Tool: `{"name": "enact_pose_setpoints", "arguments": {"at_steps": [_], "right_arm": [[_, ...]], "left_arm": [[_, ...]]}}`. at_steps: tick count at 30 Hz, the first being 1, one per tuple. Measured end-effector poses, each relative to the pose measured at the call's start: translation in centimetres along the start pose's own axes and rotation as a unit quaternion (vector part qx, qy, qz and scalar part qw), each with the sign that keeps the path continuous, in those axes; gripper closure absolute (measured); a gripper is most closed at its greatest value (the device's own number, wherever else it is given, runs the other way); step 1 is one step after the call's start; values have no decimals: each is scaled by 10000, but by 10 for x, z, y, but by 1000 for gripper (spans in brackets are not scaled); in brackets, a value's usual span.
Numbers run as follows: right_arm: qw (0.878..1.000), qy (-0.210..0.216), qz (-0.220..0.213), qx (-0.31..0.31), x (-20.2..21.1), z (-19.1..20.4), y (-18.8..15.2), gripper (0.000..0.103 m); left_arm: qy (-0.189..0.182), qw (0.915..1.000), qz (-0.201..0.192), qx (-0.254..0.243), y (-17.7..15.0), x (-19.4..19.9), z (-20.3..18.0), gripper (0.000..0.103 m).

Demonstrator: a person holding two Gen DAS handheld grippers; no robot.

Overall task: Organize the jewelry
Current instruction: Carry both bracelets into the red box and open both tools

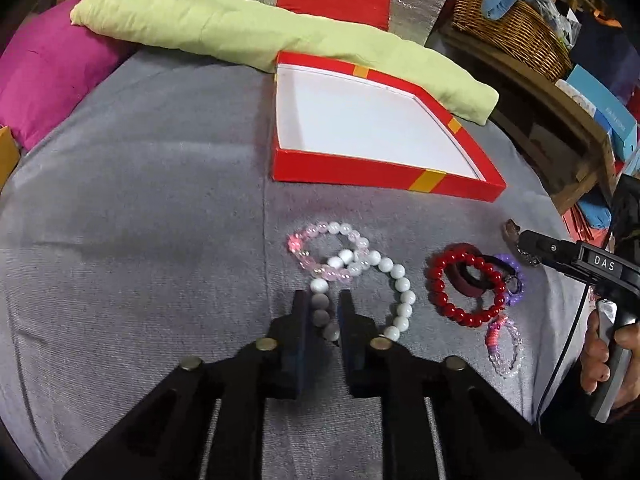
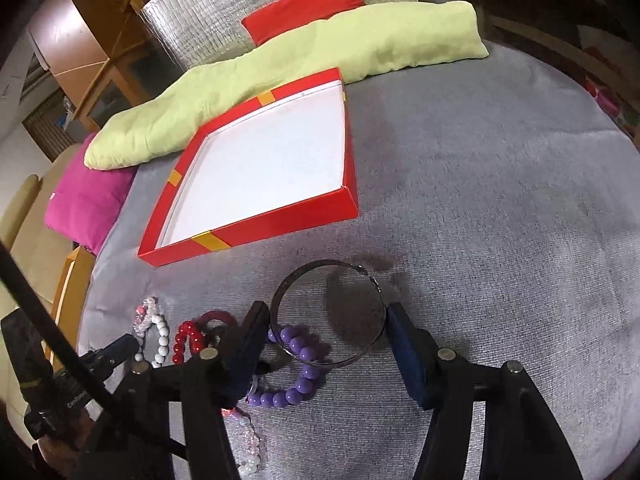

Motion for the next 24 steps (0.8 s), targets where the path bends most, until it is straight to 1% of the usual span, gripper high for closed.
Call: {"name": "enact_pose_setpoints", "arguments": {"at_steps": [2, 5, 7, 8, 10, 11, 12, 13, 18, 19, 20, 24], "right_arm": [[10000, 8, 2, -3, 0, 0, 0, 40], [10000, 54, -44, -11, 2, 0, 0, 40], [10000, 58, -72, 2, 3, 1, 0, 40], [10000, 53, -81, 6, 4, 1, 0, 40], [9999, 58, -89, -8, 4, 1, 0, 40], [9999, 54, -105, -18, 5, 1, 1, 40], [9999, 53, -124, -29, 6, 0, 1, 40], [9999, 60, -154, -48, 8, -1, 2, 40], [9993, 91, -325, -132, 16, -5, 5, 40], [9992, 97, -350, -137, 16, -6, 6, 40], [9990, 120, -392, -152, 18, -6, 7, 40], [9978, 246, -594, -186, 25, -6, 12, 40]], "left_arm": [[-89, 10000, -14, -29, -1, 0, -5, 65], [-90, 9998, -34, -155, -3, -2, -16, 51], [-47, 9996, -72, -269, -4, -3, -23, 47], [-46, 9993, -57, -370, -5, -4, -27, 47], [138, 9975, -118, -685, -10, -4, -34, 47], [218, 9963, -149, -816, -10, -4, -37, 55], [238, 9953, -180, -926, -11, -4, -40, 66], [261, 9947, -180, -983, -12, -4, -40, 84], [210, 9946, -203, -997, -13, 1, -37, 85], [136, 9947, -220, -998, -13, 4, -37, 87], [61, 9945, -267, -1009, -13, 8, -38, 95], [-288, 9937, -397, -1005, -13, 23, -38, 95]]}}
Point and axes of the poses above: each gripper's, at about its wrist camera, not at the fingertips, and x roughly against the way its jaws point, z to its left, y to its top, the point moved 3 cm from there along -x, roughly the way its jaws point, and after that the axes turned 8 degrees about y, right-handed, at the moved point
